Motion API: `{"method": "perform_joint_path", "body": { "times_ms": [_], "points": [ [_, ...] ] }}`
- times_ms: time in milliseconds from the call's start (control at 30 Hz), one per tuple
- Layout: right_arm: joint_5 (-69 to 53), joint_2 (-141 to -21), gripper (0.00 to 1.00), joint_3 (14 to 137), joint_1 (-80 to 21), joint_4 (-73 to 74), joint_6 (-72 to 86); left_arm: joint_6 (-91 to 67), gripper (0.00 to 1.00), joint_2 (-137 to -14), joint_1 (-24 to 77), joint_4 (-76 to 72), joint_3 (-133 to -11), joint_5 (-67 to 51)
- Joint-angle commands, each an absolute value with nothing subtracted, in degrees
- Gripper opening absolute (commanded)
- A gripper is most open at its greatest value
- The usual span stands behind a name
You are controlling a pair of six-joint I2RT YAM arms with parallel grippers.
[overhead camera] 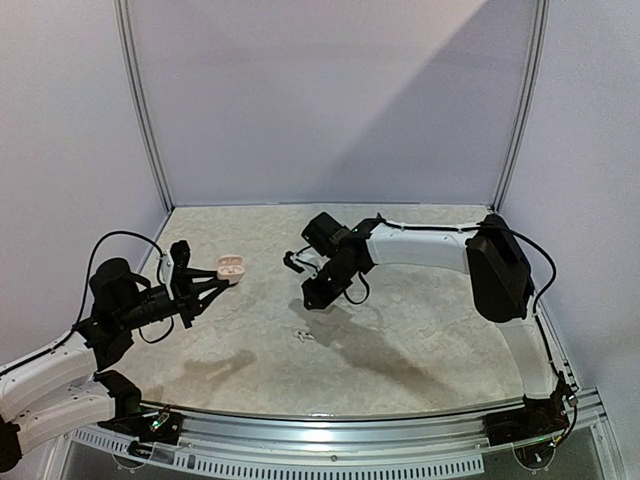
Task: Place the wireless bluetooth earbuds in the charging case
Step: Pick up the right earbud from the center of the board.
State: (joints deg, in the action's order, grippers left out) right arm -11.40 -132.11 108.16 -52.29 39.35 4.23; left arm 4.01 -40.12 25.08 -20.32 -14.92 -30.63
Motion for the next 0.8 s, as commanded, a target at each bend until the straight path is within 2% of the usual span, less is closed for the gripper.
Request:
{"method": "perform_joint_path", "body": {
  "times_ms": [0,167,433,767],
  "points": [
    [-14.3,-132.9,0.2,106.4,-53.0,39.6,2.1,5.1,0.0,-39.5,25.5,-21.3,-13.6,-30.8],
    [-17.2,-132.7,0.24,103.8,-53.8,38.5,1.1,5.2,0.0,-39.6,25.5,-21.4,-13.6,-30.8],
    [-16.4,-132.3,0.2,102.2,-54.0,38.2,0.7,5.3,0.0,-39.8,25.5,-21.5,-13.5,-30.9],
    [-17.6,-130.8,0.21,99.5,-55.2,38.5,0.6,5.7,0.0,-39.8,25.5,-21.5,-13.4,-31.0]
  ]
}}
